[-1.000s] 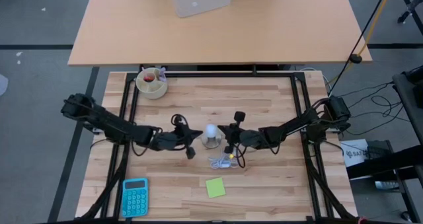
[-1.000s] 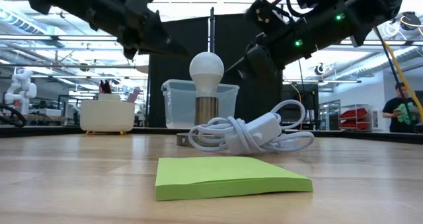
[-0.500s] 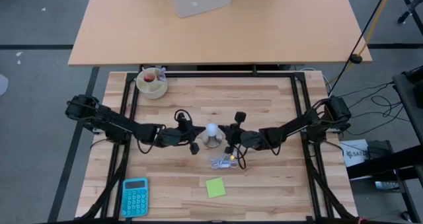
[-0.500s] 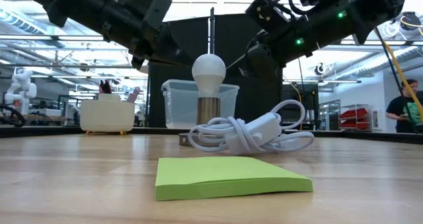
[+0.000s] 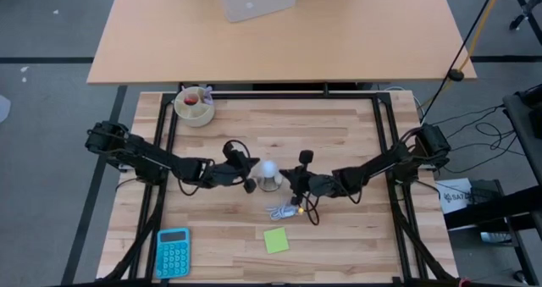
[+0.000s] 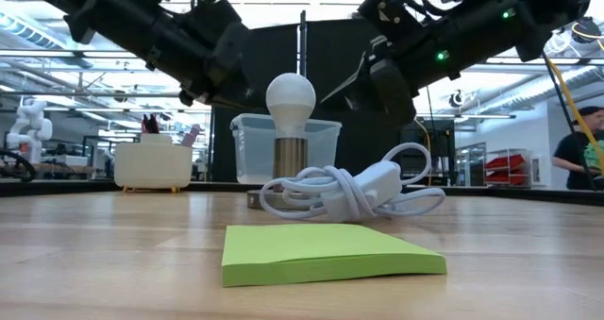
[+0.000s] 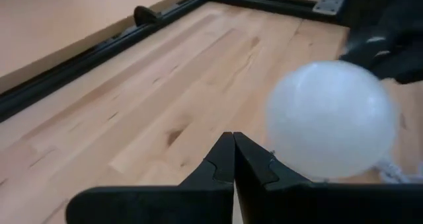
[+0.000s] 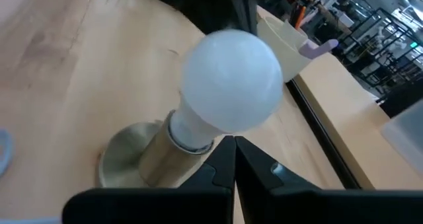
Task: Screw lightbulb
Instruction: Insert the lightbulb into the lamp
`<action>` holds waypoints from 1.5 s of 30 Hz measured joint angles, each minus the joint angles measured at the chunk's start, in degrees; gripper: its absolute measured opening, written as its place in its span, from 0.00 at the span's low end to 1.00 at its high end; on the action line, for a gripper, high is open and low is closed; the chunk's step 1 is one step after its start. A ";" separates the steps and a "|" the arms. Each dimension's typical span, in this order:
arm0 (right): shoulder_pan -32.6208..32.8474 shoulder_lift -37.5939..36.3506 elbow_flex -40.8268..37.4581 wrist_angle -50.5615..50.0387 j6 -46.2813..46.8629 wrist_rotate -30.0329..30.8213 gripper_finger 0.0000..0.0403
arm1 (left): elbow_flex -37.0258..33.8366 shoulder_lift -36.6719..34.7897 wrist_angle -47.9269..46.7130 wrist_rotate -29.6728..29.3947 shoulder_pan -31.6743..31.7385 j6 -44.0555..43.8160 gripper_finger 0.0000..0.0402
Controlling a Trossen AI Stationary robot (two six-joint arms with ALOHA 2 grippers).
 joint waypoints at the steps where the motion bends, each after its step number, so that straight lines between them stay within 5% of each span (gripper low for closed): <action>1: 0.20 0.00 0.00 -0.02 0.01 0.07 0.00 | 0.00 -0.02 0.08 -0.04 0.00 -0.02 0.00; 12: -0.79 0.00 0.00 -2.63 1.11 0.43 0.00 | 0.02 -6.03 0.14 -4.13 -5.24 5.34 0.00; 18: -2.83 0.00 0.00 -0.01 -1.23 0.61 0.00 | 0.04 -7.13 0.42 -1.38 -8.30 9.05 0.00; 28: -3.49 0.00 0.02 5.57 -4.45 0.30 0.00 | 0.04 -2.72 3.10 7.52 -5.08 7.84 0.00; 45: -1.85 -0.11 0.02 3.46 -4.75 0.61 0.00 | 0.04 -0.22 2.76 7.61 -1.92 4.42 0.00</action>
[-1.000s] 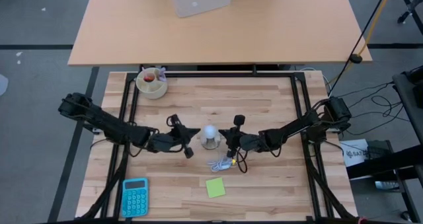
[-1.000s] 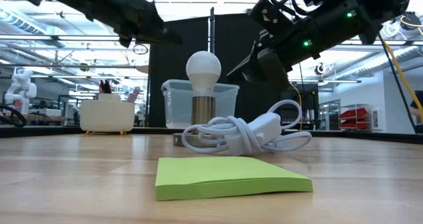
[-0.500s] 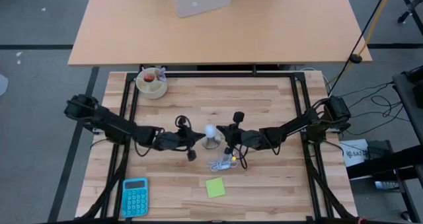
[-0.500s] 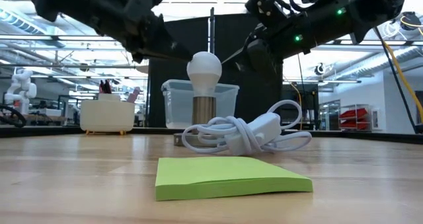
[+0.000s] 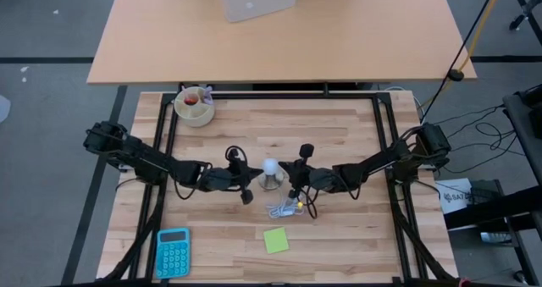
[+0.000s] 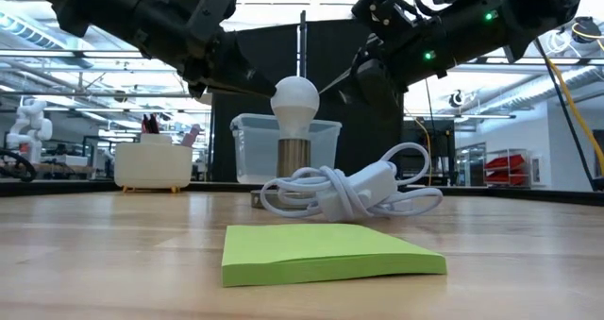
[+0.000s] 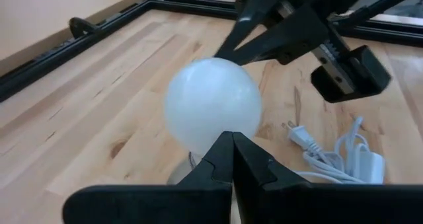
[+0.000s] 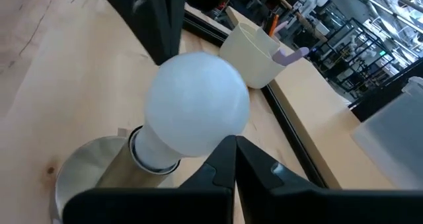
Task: Screw lightbulb
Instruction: Insert the lightbulb into the lamp
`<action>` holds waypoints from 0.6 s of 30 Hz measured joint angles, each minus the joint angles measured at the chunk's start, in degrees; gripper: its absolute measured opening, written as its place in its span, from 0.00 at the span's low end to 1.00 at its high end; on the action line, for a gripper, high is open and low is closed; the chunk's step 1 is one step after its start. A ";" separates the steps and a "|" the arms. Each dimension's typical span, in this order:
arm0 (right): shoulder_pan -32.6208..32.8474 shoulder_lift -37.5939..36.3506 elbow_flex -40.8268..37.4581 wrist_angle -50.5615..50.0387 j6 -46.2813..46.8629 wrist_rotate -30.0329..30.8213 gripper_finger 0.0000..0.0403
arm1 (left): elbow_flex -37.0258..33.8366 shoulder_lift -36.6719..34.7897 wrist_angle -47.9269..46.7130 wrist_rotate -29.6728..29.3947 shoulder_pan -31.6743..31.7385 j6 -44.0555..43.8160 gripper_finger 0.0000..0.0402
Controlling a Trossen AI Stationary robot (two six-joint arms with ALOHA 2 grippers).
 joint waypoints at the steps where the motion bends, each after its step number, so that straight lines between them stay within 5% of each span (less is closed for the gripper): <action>1: 0.16 0.00 0.00 -0.14 0.16 0.03 0.00 | 0.00 0.00 -0.05 -0.23 0.00 0.02 0.00; 10: 2.84 0.24 0.07 -1.12 0.16 -4.27 0.00 | -0.11 0.30 -1.10 -4.80 0.63 -1.05 0.00; 18: 4.48 0.20 0.07 -3.11 1.01 -2.12 0.00 | -0.04 -0.06 -0.73 -3.97 0.40 -1.45 0.00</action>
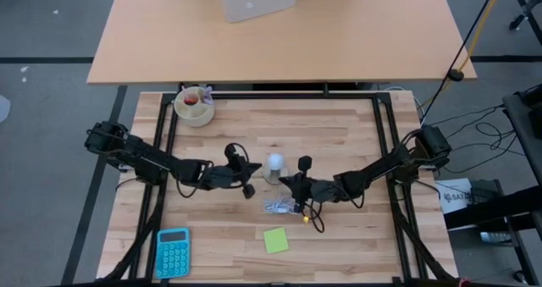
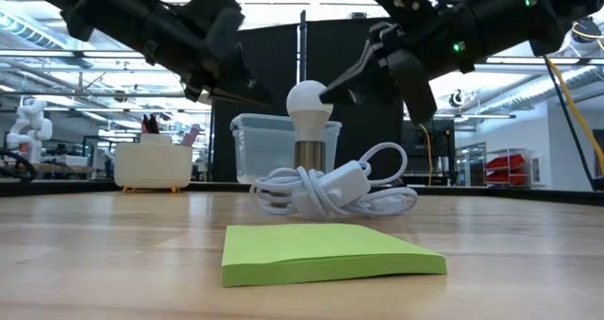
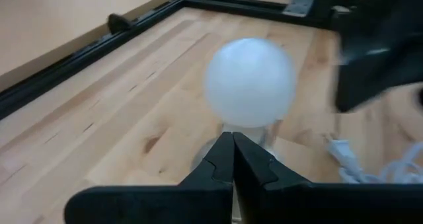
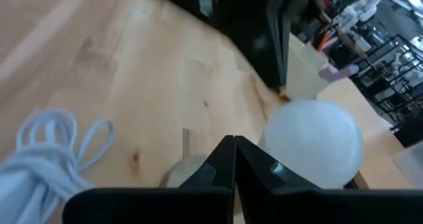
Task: Screw lightbulb
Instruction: Insert the lightbulb into the lamp
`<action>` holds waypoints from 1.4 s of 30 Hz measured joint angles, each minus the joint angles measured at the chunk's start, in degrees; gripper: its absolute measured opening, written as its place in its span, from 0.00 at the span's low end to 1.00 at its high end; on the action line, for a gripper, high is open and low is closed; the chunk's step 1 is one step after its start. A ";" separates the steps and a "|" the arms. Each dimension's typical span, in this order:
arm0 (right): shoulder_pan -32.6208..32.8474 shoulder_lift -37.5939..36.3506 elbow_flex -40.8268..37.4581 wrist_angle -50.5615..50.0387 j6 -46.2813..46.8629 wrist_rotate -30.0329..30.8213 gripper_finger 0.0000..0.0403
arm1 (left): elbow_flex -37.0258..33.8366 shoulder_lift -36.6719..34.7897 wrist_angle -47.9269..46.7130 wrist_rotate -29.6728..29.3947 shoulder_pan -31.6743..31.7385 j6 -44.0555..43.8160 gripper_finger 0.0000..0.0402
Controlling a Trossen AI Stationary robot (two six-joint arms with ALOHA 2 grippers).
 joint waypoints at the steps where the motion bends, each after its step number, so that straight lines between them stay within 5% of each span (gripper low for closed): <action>1: 0.19 0.00 0.00 -0.82 0.49 0.20 0.00 | 0.00 -0.25 -0.02 0.33 -0.40 0.11 0.00; 10: -0.77 -0.04 -0.02 -10.15 6.79 1.53 0.00 | 0.04 -1.23 6.24 4.93 -2.42 4.57 0.00; 16: -4.14 -0.05 -0.02 -8.30 7.52 6.91 0.00 | 0.04 0.33 6.21 6.21 -0.79 3.00 0.00; 26: -8.44 -0.07 -0.04 -4.12 8.35 6.73 0.00 | 0.04 3.50 10.25 6.39 0.87 2.82 0.00; 42: -6.88 -0.07 -0.11 -1.72 3.89 7.42 0.00 | 0.04 4.49 9.27 5.38 2.79 1.66 0.00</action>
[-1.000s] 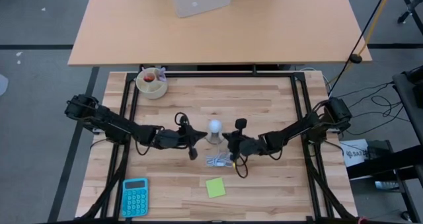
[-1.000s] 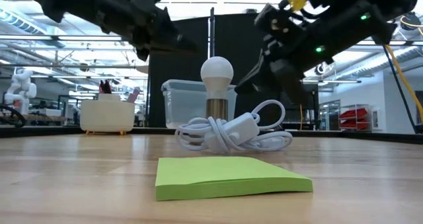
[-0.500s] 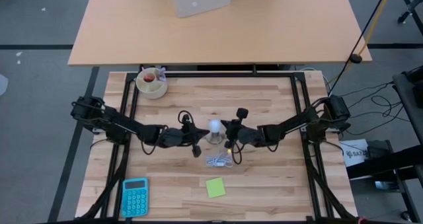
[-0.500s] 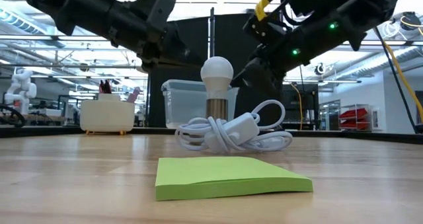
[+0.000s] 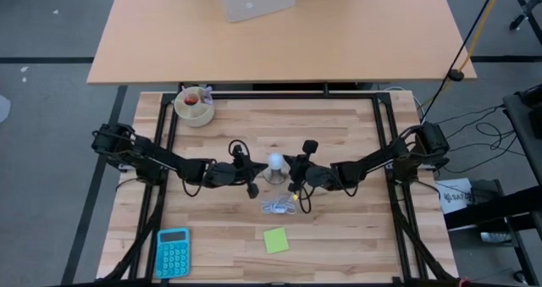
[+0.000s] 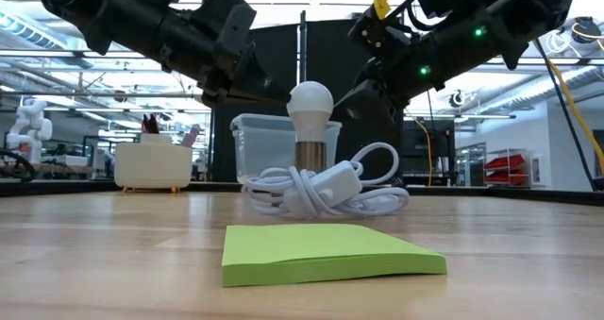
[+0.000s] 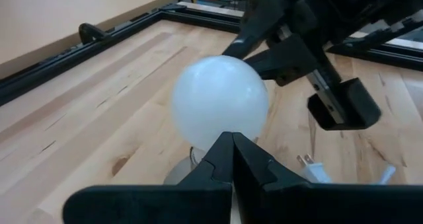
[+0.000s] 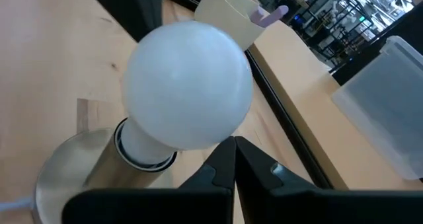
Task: Screw lightbulb
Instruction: Insert the lightbulb into the lamp
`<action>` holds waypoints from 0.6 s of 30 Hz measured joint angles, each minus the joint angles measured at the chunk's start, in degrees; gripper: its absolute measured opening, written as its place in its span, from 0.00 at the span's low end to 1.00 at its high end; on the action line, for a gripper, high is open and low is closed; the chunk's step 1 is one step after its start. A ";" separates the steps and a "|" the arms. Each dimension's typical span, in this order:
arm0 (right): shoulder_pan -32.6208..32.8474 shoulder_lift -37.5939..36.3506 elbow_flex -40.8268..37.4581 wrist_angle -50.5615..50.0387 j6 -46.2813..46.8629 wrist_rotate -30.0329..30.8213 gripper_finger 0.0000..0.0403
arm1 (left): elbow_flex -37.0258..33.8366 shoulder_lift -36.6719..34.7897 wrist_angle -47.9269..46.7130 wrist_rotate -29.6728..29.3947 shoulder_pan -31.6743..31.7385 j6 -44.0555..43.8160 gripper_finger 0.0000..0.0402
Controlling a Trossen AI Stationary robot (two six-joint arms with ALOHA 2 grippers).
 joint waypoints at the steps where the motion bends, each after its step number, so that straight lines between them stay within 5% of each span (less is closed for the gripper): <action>1: 0.26 0.00 0.00 -0.07 0.00 0.06 0.00 | 0.00 -0.02 -0.26 -0.41 0.00 -0.15 0.00; 18: 3.22 -0.02 -0.02 -2.75 -0.02 -1.46 0.00 | 0.00 0.01 -2.32 -3.23 0.11 -0.54 0.00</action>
